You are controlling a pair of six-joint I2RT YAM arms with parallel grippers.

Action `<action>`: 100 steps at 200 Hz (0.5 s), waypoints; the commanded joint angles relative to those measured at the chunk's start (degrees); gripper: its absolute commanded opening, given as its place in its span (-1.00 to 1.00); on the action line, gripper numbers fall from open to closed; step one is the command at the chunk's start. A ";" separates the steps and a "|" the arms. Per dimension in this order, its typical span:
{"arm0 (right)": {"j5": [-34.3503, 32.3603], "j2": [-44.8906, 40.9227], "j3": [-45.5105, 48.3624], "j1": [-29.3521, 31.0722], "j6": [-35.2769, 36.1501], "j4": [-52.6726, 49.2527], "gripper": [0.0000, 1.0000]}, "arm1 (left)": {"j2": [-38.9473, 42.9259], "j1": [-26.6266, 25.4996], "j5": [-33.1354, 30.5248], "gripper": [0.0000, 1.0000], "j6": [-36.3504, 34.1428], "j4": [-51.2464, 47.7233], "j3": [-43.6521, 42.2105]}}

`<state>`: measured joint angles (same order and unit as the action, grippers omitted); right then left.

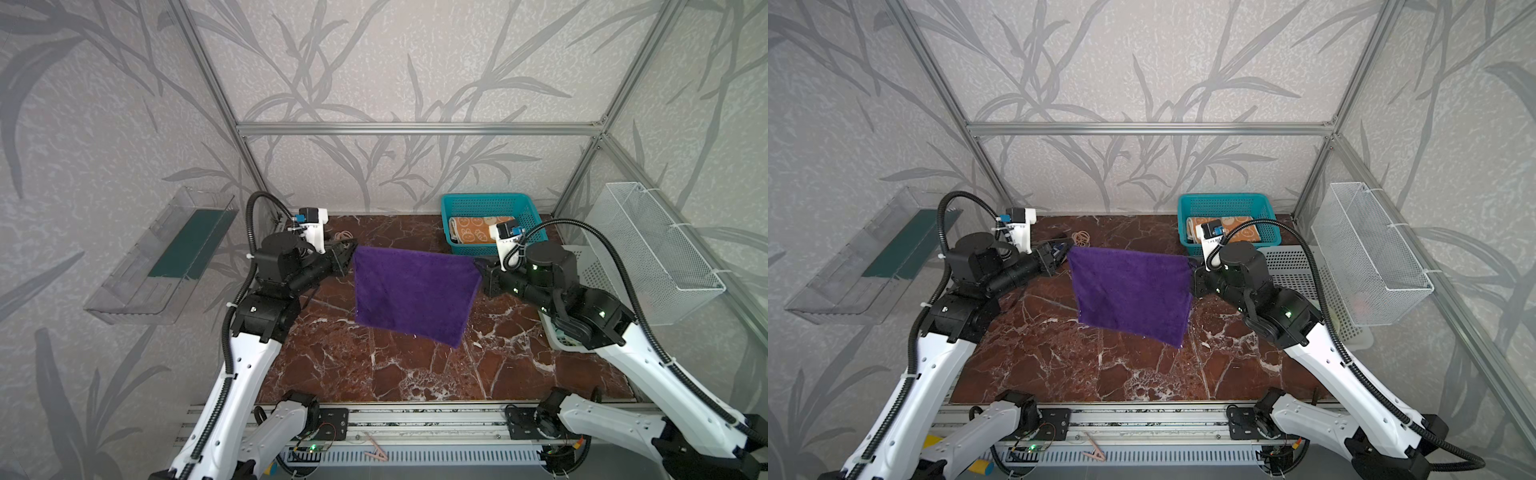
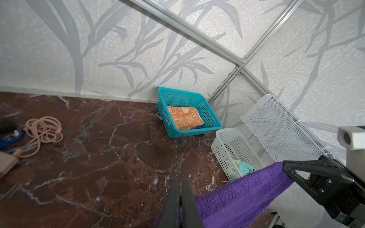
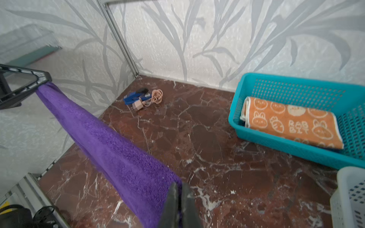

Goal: Fold and stack the towels
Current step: 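Lift the folded purple towel by its corners with both grippers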

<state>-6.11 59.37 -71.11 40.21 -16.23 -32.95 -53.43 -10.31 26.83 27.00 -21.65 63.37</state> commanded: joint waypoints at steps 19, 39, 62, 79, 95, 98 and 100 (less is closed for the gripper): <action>14.97 11.13 6.50 -10.87 -4.47 2.95 -1.00 | -8.35 0.66 -6.65 -1.00 1.73 -5.08 -5.31; 15.96 20.95 6.41 -13.00 -1.37 11.30 -1.00 | -17.15 1.60 -6.08 -1.00 1.43 0.10 -5.27; 14.70 35.71 0.63 -14.81 2.37 16.47 -1.00 | -28.50 3.54 -5.83 -1.00 2.03 7.45 -3.27; 15.05 45.81 -6.87 -15.98 3.59 16.16 -1.00 | -36.13 4.88 -4.78 -1.00 2.34 12.11 -0.29; 15.43 51.58 -12.52 -16.54 4.57 16.15 -1.00 | -42.10 5.78 -3.08 -1.00 2.34 14.78 3.32; 15.32 52.26 -13.28 -16.49 4.82 16.27 -1.00 | -43.04 5.78 -2.83 -1.00 2.13 14.90 4.06; 15.27 52.60 -13.69 -16.48 5.05 16.37 -1.00 | -43.59 5.95 -2.46 -1.00 2.05 15.00 4.64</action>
<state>8.86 108.33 -78.15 24.80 -14.37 -19.51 -92.14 -5.72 23.05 28.77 -14.37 61.71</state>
